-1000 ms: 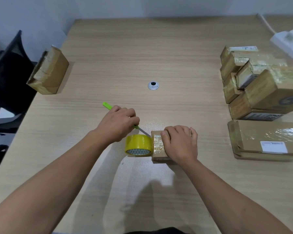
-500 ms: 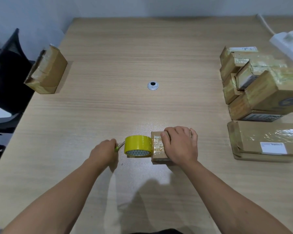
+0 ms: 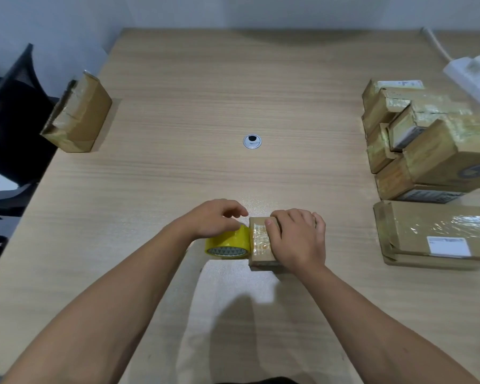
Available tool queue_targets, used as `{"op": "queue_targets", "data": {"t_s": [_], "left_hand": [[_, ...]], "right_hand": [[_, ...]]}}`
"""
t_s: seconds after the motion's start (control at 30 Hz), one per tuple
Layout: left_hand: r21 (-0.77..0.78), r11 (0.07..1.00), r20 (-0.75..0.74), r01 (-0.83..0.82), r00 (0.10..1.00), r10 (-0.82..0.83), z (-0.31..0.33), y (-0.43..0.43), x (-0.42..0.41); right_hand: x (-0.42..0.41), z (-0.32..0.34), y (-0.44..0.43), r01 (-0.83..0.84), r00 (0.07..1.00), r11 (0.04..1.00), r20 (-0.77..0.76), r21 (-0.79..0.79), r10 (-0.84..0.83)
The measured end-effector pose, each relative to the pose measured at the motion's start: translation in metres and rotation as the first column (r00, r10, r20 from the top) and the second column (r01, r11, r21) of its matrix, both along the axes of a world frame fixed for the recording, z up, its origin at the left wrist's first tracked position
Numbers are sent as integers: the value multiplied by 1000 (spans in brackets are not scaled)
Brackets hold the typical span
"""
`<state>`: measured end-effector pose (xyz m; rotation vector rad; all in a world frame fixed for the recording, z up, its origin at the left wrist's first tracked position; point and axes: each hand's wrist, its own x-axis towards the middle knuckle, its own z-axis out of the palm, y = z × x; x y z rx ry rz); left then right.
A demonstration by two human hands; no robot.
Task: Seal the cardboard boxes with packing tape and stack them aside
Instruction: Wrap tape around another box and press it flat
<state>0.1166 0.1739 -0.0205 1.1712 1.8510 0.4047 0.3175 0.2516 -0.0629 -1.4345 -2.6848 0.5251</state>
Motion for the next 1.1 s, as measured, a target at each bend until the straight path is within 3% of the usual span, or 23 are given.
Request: {"op": "queue_targets", "data": {"t_s": [0.2, 0.3, 0.53, 1.1], "left_hand": [[-84, 996, 94, -19, 995, 26, -3, 13, 3], [-94, 995, 61, -27, 998, 33, -4, 13, 5], [-60, 998, -34, 28, 999, -30, -1, 14, 7], [-9, 999, 41, 44, 998, -44, 10, -9, 0]], "right_hand": [[1, -1, -1, -4, 1000, 1000, -24, 25, 4], [1, -3, -1, -2, 1000, 999, -23, 35, 2], [-1, -2, 0, -10, 1000, 1000, 4, 26, 10], [0, 3, -4, -21, 1000, 999, 23, 26, 21]]}}
